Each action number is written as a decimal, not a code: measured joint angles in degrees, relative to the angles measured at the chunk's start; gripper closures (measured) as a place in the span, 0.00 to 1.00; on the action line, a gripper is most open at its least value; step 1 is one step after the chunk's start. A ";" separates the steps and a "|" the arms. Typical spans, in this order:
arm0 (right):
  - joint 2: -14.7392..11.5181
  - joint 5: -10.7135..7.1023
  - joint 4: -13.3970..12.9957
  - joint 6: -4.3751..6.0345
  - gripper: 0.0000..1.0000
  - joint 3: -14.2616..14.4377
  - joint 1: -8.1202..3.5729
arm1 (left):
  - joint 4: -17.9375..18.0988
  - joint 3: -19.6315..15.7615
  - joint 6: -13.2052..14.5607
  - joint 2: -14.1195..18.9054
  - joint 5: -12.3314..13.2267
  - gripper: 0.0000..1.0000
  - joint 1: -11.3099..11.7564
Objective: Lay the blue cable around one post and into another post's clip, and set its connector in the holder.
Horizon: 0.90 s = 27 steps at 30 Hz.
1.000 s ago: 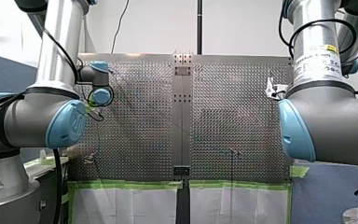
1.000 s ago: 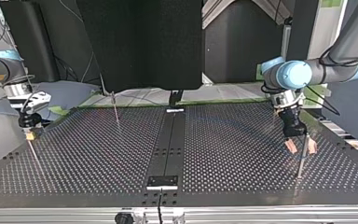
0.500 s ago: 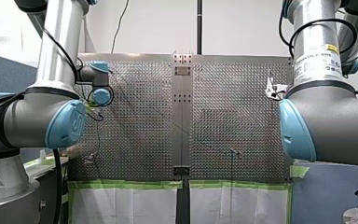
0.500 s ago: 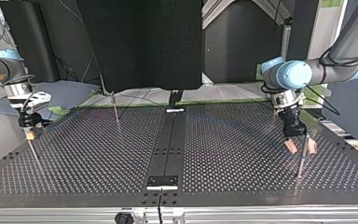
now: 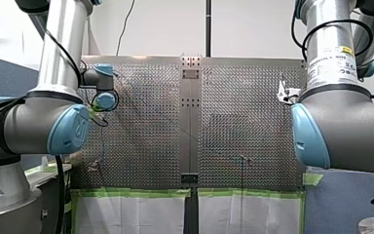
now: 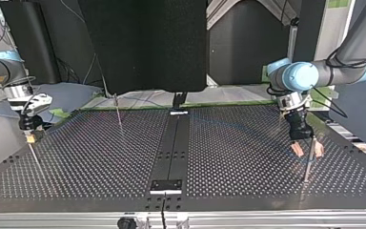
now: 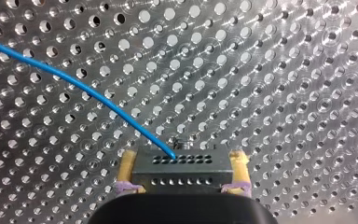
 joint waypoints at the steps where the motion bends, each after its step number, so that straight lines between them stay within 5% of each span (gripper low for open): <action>1: 0.00 0.00 0.00 0.01 0.20 0.00 0.00 | 0.00 -0.01 0.01 0.00 0.00 0.00 0.00; 2: 0.05 -0.02 0.05 0.01 0.00 0.05 0.01 | 0.00 -0.01 0.01 0.01 0.00 0.00 0.00; 27: 0.01 0.00 0.00 0.00 0.00 0.00 0.00 | -3.58 0.00 0.74 0.12 -1.71 0.00 -0.16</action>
